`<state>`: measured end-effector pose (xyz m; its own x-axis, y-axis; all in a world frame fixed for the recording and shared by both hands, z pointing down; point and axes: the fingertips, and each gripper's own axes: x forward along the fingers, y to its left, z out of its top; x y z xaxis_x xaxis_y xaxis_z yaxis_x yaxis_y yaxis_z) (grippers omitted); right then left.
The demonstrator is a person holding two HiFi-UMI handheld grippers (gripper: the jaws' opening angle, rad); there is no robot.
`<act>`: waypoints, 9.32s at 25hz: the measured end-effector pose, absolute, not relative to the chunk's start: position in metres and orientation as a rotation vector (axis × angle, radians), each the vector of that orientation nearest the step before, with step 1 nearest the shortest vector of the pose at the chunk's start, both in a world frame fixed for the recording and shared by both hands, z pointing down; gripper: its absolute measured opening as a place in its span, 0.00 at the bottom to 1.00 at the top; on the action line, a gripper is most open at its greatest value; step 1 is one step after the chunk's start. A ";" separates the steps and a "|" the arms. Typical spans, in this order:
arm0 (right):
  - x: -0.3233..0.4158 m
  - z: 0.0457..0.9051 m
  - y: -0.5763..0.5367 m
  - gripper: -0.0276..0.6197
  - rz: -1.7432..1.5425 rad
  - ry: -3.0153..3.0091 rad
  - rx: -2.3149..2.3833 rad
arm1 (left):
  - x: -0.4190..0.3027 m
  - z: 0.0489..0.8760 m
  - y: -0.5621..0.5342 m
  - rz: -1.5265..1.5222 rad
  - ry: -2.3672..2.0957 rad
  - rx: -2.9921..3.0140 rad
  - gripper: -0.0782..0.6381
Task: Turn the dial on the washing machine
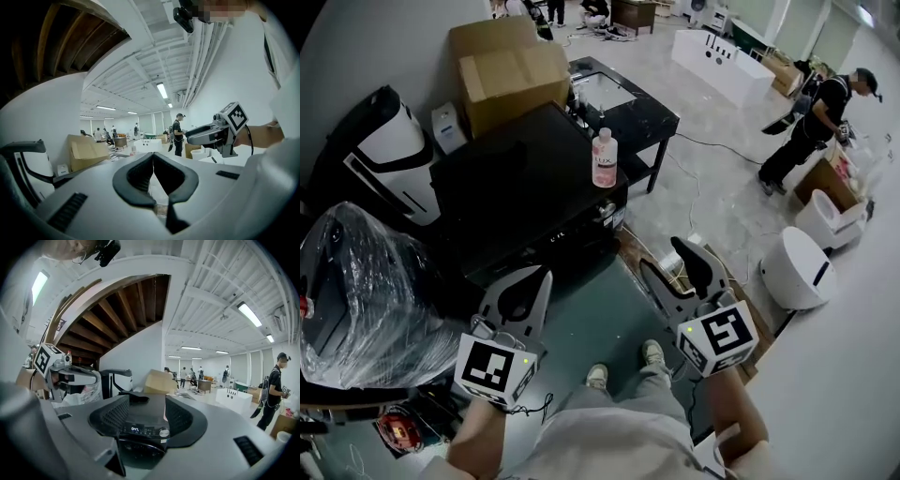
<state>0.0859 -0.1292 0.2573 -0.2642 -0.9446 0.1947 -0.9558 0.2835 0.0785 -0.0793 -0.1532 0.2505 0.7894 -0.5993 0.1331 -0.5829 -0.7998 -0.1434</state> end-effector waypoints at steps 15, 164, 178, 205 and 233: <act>0.127 0.302 -0.190 0.45 0.068 -2.508 1.388 | -0.055 0.273 -0.167 -0.319 1.420 -2.723 0.14; 0.145 0.561 -0.361 0.33 1.690 -2.546 1.587 | -0.087 0.472 -0.242 -0.554 1.756 -2.788 0.14; 0.106 0.356 -0.271 0.17 0.710 -2.887 1.235 | -0.095 0.364 -0.200 -0.428 1.781 -2.729 0.14; 0.083 0.136 -0.109 0.11 -0.119 -2.993 1.182 | -0.098 0.201 -0.100 -0.264 1.638 -2.543 0.14; 0.072 0.151 -0.087 0.09 -0.151 -2.924 1.148 | -0.091 0.188 -0.077 -0.209 1.552 -2.574 0.14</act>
<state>0.0720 -0.0871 0.1511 -0.7335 -0.6786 -0.0381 -0.6789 0.7289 0.0879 -0.0910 -0.0769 0.1885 0.4618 -0.8855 0.0518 -0.8676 -0.4631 -0.1812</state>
